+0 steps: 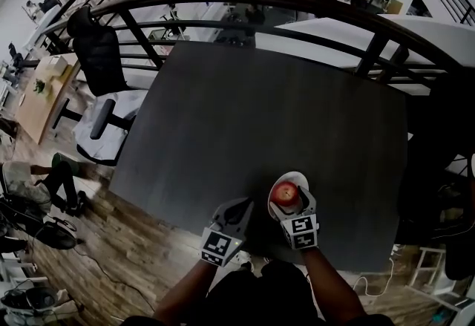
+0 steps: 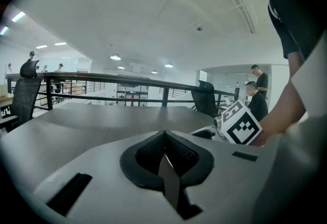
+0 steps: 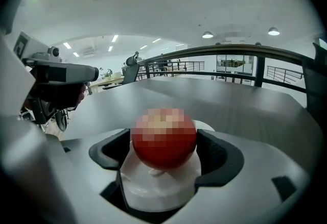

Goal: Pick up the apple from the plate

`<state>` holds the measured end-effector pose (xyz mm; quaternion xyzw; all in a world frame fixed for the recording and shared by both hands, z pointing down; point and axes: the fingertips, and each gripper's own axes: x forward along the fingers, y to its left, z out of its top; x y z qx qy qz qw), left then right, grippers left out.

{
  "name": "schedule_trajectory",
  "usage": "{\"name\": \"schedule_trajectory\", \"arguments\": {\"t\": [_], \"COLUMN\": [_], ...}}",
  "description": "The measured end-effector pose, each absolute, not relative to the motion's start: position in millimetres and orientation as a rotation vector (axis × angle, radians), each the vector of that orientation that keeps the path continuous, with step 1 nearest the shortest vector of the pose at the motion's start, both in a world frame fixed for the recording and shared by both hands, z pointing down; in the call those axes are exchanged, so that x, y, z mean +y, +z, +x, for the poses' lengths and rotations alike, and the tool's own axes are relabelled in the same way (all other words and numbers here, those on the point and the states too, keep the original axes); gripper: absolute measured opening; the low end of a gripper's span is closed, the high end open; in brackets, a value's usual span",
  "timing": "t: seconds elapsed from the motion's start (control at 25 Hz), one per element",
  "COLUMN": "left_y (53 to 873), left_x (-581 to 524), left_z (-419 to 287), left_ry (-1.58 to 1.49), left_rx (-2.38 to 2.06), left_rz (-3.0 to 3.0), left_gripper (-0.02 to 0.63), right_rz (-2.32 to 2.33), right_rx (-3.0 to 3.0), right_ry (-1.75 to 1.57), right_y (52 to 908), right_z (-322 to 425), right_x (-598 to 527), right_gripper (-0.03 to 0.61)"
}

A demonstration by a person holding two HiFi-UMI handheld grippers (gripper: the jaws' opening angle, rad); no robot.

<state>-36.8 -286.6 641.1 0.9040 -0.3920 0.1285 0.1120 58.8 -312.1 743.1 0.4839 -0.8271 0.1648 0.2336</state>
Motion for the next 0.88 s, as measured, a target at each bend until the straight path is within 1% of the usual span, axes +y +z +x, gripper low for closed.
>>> {"name": "schedule_trajectory", "arguments": {"t": [0.36,0.56,0.88], "left_y": [646.5,642.1,628.9], "left_x": [-284.8,-278.9,-278.7], "left_z": [-42.5,-41.9,-35.0], "left_ry": [0.413,0.394,0.368], "left_rx": [-1.178,-1.165,-1.164], "left_rz": [2.625,2.63,2.662], "left_gripper": [0.023,0.023,0.023], "right_rz": [1.313,1.33,1.36], "right_rx": [-2.288,-2.35,-2.428], "right_ry": [0.476,0.468,0.346], "right_y": [738.1,705.5,642.7], "right_z": [60.9,55.4,54.7], "right_x": [-315.6,-316.8,-320.9], "right_gripper": [0.4,0.4,0.4]}}
